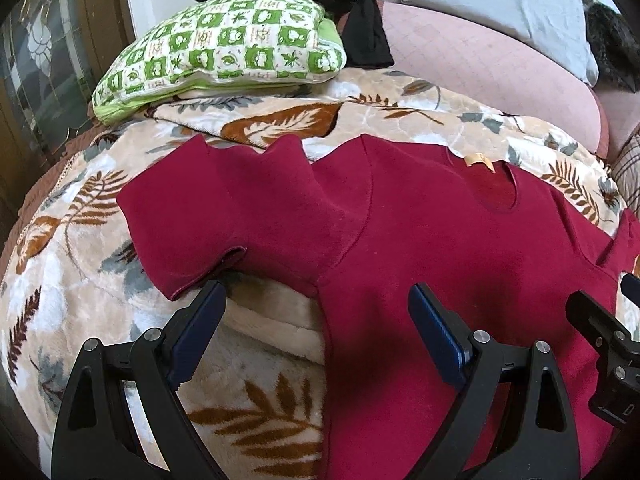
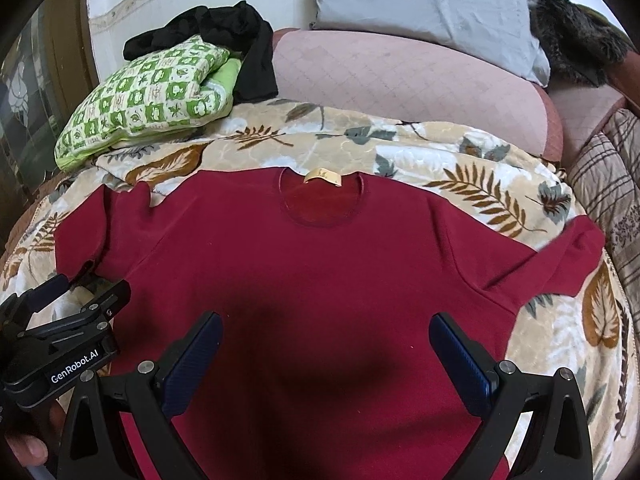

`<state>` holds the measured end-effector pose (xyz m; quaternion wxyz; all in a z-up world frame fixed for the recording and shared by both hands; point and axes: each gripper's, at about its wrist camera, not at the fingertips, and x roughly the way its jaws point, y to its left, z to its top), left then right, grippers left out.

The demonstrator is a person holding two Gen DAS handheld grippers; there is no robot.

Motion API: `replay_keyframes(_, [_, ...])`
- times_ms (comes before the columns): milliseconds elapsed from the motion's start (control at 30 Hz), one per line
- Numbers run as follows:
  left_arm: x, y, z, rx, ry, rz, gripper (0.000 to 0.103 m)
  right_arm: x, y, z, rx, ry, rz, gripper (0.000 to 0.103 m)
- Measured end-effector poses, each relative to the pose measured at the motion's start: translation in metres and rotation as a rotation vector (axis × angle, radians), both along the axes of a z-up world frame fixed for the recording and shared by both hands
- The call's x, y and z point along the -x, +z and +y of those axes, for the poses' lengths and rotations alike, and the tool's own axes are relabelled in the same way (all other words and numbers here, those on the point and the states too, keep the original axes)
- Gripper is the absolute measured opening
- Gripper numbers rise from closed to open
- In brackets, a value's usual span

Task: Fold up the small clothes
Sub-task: 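Grasp the shirt side and sleeve with the left gripper, fold toward center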

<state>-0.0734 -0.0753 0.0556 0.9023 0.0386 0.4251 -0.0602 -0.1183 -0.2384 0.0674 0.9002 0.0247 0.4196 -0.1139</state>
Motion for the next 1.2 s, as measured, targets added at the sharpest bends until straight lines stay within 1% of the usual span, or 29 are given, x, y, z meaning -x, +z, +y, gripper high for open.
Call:
replay_keyframes(467, [-0.008,-0.006,0.008,0.005,0.020,0.016,0.093,-0.013,-0.009,0.001,-0.018,0.008,0.020,0.103])
replay_keyframes(767, [-0.015,-0.008,0.024,0.029,0.062,0.024,0.093,-0.022,-0.013,0.009,-0.012,0.025,0.034,0.103])
replay_keyframes(1200, [-0.024,-0.014,0.038,0.028,0.104,0.044,0.093,-0.039,-0.021,0.021,-0.012,0.050,0.045,0.102])
